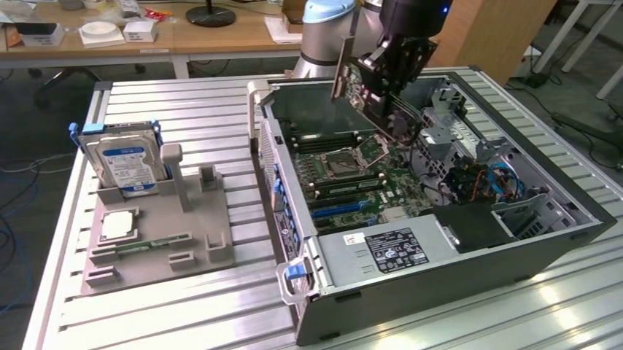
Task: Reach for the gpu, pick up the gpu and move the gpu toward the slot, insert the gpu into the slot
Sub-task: 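Insert the gpu into the slot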
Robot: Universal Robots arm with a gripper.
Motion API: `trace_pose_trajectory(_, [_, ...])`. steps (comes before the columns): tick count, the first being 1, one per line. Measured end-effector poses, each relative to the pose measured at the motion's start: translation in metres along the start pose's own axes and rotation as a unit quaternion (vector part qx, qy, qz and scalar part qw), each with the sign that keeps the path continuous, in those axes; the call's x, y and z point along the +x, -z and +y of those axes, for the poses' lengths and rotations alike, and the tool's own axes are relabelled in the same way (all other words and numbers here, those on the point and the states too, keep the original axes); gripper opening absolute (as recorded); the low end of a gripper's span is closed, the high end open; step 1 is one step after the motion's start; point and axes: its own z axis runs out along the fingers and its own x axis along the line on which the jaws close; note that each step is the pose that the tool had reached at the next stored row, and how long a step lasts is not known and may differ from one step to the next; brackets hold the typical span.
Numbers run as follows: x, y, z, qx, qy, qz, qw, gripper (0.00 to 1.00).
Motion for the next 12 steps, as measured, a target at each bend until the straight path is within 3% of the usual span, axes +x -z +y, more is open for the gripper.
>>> trace_pose_trajectory(6, [0.0,-0.0001,0.0,-0.0006,0.052,0.0002,0.9987,0.27])
trace_pose_trajectory(12, [0.0,-0.0002,0.0,-0.0013,0.106,0.0004,0.9944,0.27])
